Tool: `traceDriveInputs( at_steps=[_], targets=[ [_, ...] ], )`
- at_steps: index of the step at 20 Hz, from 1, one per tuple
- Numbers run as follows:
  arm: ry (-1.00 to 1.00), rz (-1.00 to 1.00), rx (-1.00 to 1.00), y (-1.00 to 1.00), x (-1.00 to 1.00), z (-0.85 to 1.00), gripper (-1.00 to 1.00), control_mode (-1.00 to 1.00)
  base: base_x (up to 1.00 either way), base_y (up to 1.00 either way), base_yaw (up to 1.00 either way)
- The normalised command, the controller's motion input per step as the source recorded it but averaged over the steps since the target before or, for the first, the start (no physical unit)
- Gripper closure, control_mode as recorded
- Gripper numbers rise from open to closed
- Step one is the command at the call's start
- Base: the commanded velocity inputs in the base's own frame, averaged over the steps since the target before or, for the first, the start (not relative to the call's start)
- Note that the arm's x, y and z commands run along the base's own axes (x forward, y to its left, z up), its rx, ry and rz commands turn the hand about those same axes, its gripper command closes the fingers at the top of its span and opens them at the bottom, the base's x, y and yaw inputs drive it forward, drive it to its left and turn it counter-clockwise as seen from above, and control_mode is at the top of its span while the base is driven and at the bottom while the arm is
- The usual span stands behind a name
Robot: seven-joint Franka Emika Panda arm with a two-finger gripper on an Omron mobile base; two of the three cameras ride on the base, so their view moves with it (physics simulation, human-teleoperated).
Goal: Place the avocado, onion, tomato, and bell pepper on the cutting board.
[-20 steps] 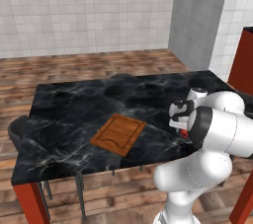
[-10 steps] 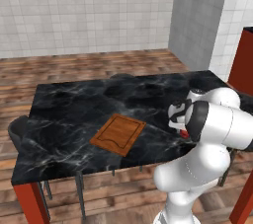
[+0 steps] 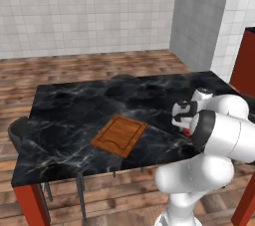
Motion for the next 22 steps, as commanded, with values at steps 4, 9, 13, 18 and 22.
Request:
traceDriveInputs(
  at_steps=[4, 9, 13, 18, 22],
  targets=[
    [-0.16, 0.03, 0.00, 0.03, -0.22, 0.37, 1.00, -1.00, 0.00, 0.00, 0.00],
    [-0.17, 0.08, 0.00, 0.17, -0.25, 0.44, 1.00, -1.00, 0.00, 0.00, 0.00],
    [-0.15, 0.10, 0.00, 0.37, -0.17, 0.45, 1.00, -1.00, 0.00, 0.00, 0.00],
    [-0.13, 0.12, 0.00, 0.54, -0.09, 0.38, 1.00, -1.00, 0.00, 0.00, 0.00],
    [-0.12, 0.15, -0.01, 0.54, -0.04, 0.37, 1.00, -1.00, 0.00, 0.00, 0.00]
  ],
)
